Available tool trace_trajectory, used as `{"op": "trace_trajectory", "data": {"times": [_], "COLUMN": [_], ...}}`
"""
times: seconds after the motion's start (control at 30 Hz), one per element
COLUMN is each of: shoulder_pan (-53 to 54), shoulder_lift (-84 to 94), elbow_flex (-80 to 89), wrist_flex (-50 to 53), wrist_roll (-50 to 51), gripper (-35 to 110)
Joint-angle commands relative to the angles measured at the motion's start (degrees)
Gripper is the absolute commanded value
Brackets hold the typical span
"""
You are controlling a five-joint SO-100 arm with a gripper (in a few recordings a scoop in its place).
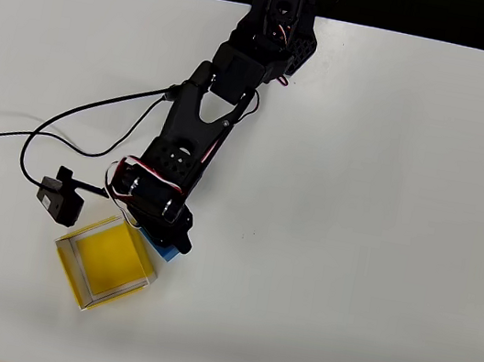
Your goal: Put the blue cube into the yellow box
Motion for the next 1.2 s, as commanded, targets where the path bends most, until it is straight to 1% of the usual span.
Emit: {"op": "trace_trajectory", "data": {"times": [0.0, 0.13, 0.33, 0.63, 0.83, 1.17], "shoulder_pan": [-1.67, -2.9, -3.96, -6.24, -7.56, -8.26], "shoulder_lift": [1.49, -2.02, -8.79, -14.94, -14.24, -15.38], "elbow_flex": [-9.4, -15.91, -30.94, -43.68, -44.65, -44.56], "wrist_flex": [0.79, 0.79, 0.7, 0.62, -2.64, -1.85], "wrist_roll": [0.0, 0.09, -1.14, -2.81, -3.6, -4.66], "gripper": [2, 3, 4, 5, 5, 8]}}
